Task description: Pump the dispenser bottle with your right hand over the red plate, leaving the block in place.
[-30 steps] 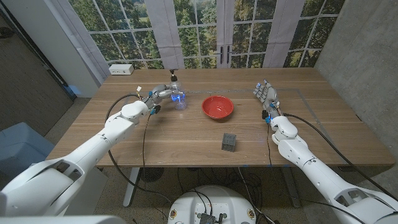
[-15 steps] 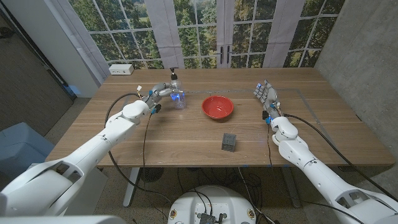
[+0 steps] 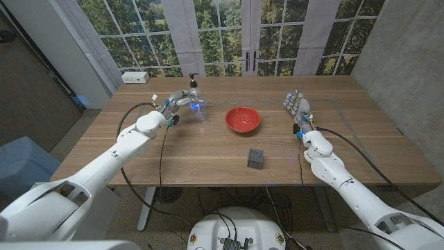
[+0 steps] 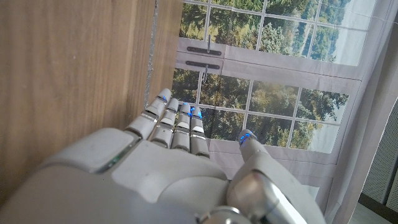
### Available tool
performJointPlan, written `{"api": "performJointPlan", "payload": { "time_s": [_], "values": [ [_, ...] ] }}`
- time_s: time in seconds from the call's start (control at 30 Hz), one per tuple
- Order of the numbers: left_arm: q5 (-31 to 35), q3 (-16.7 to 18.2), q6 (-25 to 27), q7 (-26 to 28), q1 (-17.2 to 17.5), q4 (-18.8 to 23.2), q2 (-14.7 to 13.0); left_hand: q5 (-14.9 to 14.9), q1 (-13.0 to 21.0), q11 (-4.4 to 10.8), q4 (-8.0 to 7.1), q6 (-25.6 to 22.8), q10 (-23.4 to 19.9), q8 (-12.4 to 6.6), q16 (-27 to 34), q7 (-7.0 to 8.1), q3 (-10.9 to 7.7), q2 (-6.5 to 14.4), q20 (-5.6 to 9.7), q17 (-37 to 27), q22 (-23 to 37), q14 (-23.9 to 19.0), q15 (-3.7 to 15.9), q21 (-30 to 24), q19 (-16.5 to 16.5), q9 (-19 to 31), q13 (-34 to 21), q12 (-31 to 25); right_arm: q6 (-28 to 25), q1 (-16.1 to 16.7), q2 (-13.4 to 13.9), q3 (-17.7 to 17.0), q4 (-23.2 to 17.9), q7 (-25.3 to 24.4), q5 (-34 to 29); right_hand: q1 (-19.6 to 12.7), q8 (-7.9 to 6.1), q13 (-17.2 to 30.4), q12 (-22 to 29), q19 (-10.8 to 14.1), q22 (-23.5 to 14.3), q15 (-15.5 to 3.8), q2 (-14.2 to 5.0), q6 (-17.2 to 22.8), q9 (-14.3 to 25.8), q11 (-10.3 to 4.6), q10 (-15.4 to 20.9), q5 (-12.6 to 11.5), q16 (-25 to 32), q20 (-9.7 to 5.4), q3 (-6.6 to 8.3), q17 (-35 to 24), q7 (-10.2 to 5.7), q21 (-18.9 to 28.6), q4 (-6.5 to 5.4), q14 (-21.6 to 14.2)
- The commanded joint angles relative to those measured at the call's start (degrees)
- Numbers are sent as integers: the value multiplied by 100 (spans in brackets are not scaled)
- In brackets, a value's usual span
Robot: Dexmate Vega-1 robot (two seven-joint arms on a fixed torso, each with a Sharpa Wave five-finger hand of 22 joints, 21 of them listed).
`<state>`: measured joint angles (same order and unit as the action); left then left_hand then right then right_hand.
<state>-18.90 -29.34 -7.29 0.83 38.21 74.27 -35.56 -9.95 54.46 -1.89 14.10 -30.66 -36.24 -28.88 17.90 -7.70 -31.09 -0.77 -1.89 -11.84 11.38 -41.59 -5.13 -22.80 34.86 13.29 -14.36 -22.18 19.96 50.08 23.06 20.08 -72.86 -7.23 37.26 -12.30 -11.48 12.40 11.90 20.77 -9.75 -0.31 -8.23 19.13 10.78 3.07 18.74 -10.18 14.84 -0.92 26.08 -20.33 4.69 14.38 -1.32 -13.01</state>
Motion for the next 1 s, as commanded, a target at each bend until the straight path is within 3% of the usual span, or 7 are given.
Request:
{"api": "performJointPlan", "payload": {
  "time_s": [0.03, 1.0],
  "values": [
    [24, 53, -91, 1, 58, 150, -72, 1, 1146, 1054, -503, -1078, -1057, -51, 7, 940, -740, 1198, 939, -34, 19, -1020, 1873, -12, 498, 24, -20, 19, 60, 86, 25, -19, -108, -36, -19, -16, -18, 8, 37, 34, -13, -4, -113, 37, 23, -13, 32, -3, 22, 15, 3, -9, 12, -29, 32, -22],
    [247, 163, -143, 187, 295, 753, -292, 10, 1150, 1083, -486, -1124, -1121, -40, -16, 969, -678, 1175, 963, -48, 10, -1078, 1881, -72, 476, 27, -49, 51, 118, 136, 40, -32, -153, 19, -2, -12, -13, 10, 30, 53, -14, 2, -126, 38, 24, -21, 30, -4, 23, 10, -2, -11, 7, -82, 59, -20]
  ]
}}
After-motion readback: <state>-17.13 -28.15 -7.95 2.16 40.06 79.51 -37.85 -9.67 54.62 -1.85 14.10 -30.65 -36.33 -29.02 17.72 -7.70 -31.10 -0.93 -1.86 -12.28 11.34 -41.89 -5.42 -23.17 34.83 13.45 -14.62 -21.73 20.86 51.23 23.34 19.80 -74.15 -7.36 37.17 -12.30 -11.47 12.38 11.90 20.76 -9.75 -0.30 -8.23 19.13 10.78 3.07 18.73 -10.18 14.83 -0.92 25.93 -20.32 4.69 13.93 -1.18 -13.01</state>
